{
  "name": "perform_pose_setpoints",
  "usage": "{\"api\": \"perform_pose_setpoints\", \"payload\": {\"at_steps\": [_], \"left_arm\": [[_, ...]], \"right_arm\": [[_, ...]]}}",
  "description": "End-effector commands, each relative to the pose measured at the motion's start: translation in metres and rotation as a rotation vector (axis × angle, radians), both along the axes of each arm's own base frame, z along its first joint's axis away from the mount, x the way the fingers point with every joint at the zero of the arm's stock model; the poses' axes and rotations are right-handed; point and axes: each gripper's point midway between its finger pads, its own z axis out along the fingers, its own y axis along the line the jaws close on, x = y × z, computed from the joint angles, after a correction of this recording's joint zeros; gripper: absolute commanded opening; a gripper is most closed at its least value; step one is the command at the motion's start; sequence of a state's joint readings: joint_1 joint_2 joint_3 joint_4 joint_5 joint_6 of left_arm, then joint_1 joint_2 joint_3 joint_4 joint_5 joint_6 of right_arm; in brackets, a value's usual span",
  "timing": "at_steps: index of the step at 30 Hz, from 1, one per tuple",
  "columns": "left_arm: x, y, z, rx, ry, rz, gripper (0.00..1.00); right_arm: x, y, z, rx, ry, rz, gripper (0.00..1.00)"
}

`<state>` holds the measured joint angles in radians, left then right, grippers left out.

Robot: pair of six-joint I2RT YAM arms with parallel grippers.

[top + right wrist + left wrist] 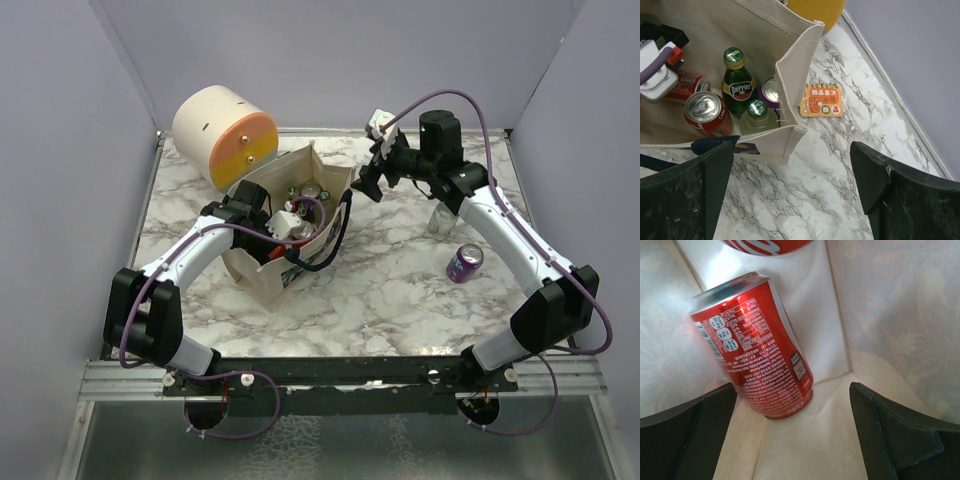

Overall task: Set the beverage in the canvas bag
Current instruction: Pick up the drink from the canvas bag.

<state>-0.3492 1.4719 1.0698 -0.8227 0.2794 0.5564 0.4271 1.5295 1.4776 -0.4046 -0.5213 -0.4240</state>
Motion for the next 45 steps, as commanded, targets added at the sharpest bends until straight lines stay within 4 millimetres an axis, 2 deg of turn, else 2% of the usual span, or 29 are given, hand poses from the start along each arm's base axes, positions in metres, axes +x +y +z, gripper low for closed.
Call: {"api": "perform_pose_setpoints", "payload": {"at_steps": [1, 6, 14, 21, 25, 28, 32, 40, 43, 45], "left_arm": [[-0.001, 0.006, -0.022, 0.026, -0.021, -0.033, 0.99], [-0.007, 0.011, -0.047, 0.056, -0.002, -0.057, 0.99], [-0.010, 0.014, -0.076, 0.081, 0.058, -0.066, 0.99], [-0.010, 0.009, -0.088, 0.066, 0.082, -0.063, 0.96], [-0.013, 0.008, -0.092, 0.049, 0.070, -0.072, 0.90], [-0.013, 0.006, -0.091, 0.036, 0.057, -0.076, 0.81], [-0.008, 0.003, -0.080, 0.023, 0.029, -0.075, 0.58], [0.000, 0.002, -0.033, 0.013, -0.031, -0.109, 0.12], [0.001, 0.003, -0.012, 0.020, -0.056, -0.141, 0.00], [0.003, 0.005, 0.004, 0.025, -0.084, -0.155, 0.00]], "right_arm": [[-0.011, -0.002, 0.015, 0.008, -0.038, 0.011, 1.00], [-0.012, -0.003, 0.014, 0.004, -0.039, 0.010, 1.00], [-0.012, -0.004, 0.016, 0.003, -0.049, 0.011, 1.00], [-0.010, -0.003, 0.016, 0.002, -0.049, 0.012, 1.00], [-0.008, -0.002, 0.016, 0.002, -0.051, 0.012, 1.00], [-0.008, -0.002, 0.016, 0.001, -0.051, 0.014, 1.00], [-0.007, -0.002, 0.016, -0.001, -0.055, 0.011, 1.00], [-0.007, -0.001, 0.018, 0.004, -0.057, 0.014, 1.00], [-0.006, 0.000, 0.020, 0.008, -0.058, 0.017, 1.00], [-0.006, 0.000, 0.020, 0.008, -0.055, 0.019, 1.00]]}}
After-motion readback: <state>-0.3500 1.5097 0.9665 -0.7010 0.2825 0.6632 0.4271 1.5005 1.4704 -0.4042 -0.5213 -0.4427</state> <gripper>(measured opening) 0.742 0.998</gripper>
